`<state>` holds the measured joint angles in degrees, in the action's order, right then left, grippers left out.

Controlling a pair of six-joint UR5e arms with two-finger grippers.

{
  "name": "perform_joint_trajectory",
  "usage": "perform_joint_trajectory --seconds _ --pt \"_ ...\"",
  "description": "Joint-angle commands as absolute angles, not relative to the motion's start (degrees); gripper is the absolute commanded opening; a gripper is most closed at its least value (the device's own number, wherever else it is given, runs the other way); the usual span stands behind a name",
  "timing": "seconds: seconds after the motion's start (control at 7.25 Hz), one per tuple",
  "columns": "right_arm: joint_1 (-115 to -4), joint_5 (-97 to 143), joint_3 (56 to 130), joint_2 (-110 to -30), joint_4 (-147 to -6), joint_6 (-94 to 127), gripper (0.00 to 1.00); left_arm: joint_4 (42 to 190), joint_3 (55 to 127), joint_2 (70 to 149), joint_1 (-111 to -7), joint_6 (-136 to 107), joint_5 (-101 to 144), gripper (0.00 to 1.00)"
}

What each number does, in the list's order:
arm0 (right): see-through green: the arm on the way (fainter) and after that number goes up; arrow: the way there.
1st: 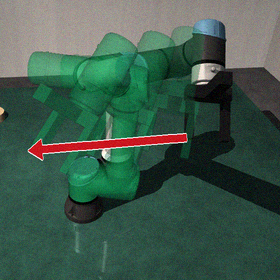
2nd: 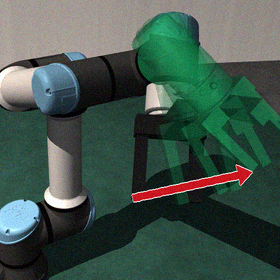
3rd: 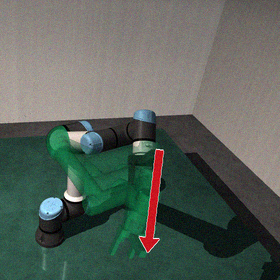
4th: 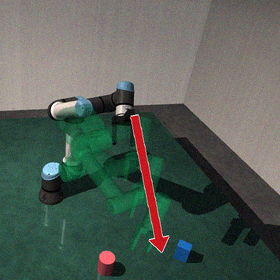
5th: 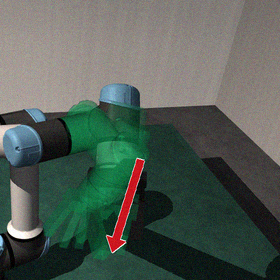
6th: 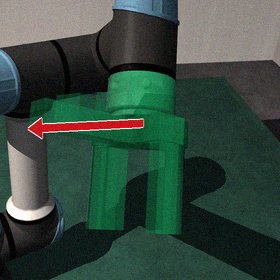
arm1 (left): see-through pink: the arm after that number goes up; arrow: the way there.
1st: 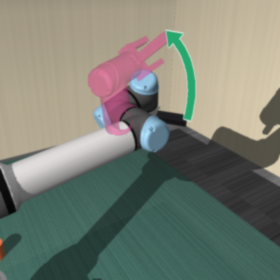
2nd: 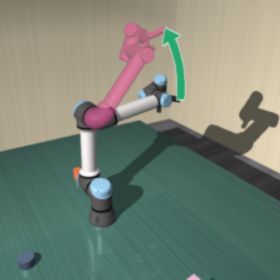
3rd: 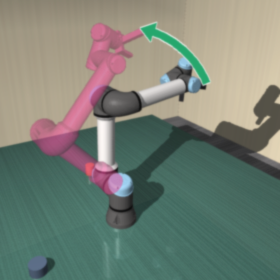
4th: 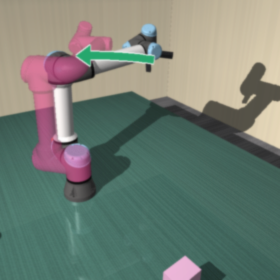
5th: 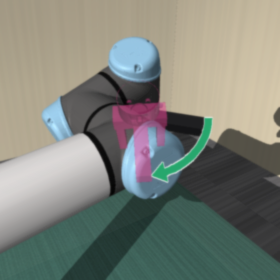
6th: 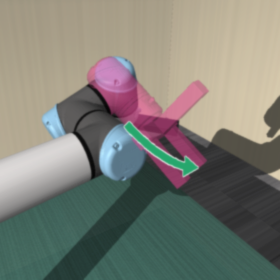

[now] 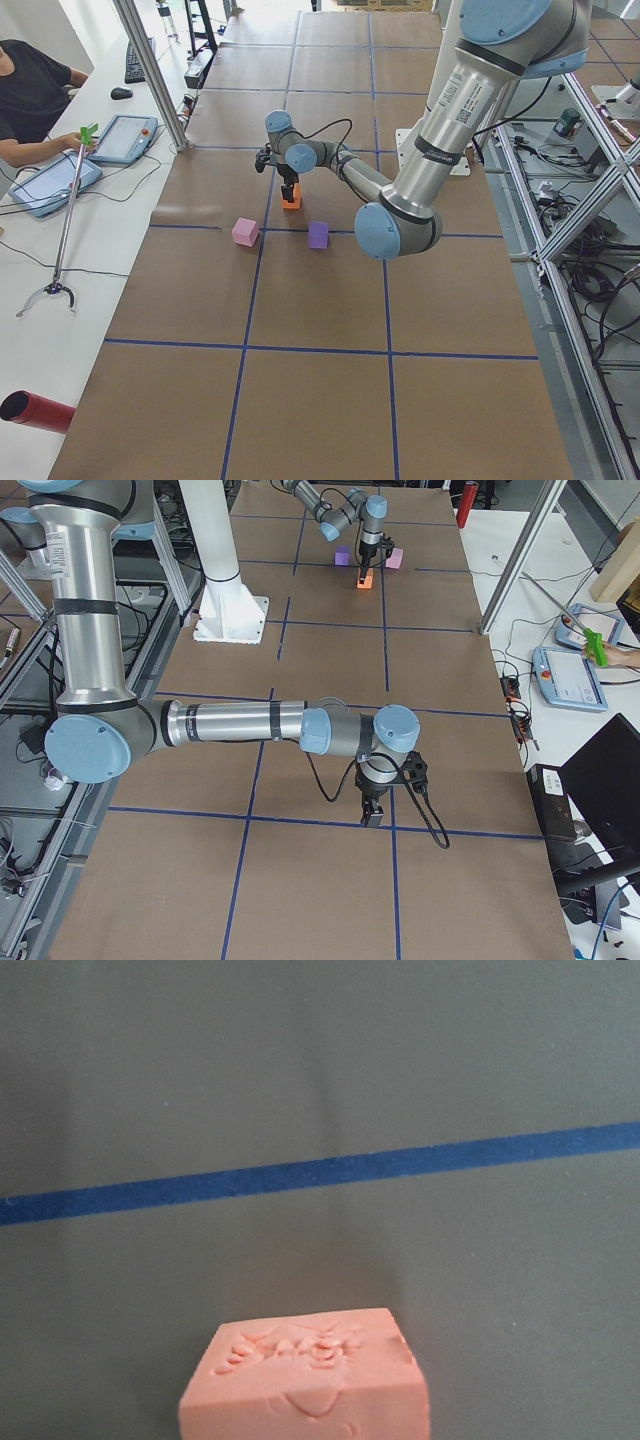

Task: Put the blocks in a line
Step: 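Close the left gripper on the orange cube and lift it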

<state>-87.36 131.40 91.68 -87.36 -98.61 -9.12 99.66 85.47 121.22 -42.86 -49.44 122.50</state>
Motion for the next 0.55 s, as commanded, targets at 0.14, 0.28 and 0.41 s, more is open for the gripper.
perform_joint_trajectory --seconds 0.14,0.28,0.41 --pt "-87.4 131.4 91.7 -87.4 -98.6 -9.1 1.0 99.8 85.3 121.1 -43.4 -49.1 121.2 0.99" --pt "-87.4 131.4 91.7 -87.4 -98.6 -9.1 1.0 99.8 85.3 121.1 -43.5 -49.2 121.2 0.99" --pt "-87.4 131.4 91.8 -87.4 -98.6 -9.1 1.0 101.1 84.6 121.2 -43.6 -49.2 121.2 0.99"
